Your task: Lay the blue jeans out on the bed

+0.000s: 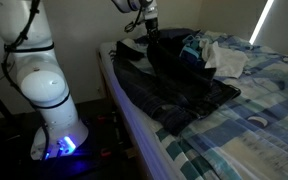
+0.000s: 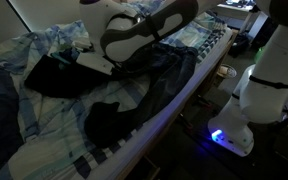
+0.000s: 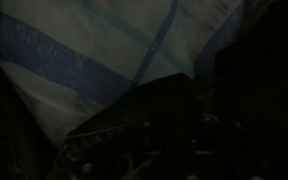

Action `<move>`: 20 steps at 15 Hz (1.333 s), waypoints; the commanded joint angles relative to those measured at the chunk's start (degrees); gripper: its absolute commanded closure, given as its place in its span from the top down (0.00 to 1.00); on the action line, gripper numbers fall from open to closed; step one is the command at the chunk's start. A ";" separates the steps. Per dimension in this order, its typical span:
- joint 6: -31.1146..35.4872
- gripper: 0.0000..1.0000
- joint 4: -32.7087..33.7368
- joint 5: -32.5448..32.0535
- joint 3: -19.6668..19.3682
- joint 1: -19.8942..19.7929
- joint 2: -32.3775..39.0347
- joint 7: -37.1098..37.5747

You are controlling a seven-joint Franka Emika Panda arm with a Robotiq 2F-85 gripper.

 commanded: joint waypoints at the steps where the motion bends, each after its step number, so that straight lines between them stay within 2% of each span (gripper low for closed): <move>1: -4.09 0.08 6.56 -0.75 1.89 2.90 5.06 -2.74; 2: -4.90 0.38 7.50 -0.63 2.06 3.58 6.09 -3.52; 3: -5.51 0.39 8.35 -0.01 2.19 4.15 7.07 -4.73; 5: -5.38 0.52 7.86 -0.01 2.33 5.74 7.93 -4.55; 11: -4.20 0.98 6.44 0.83 0.36 5.51 8.00 -3.51; 20: -2.49 1.00 5.22 5.95 -4.63 0.16 4.81 -2.20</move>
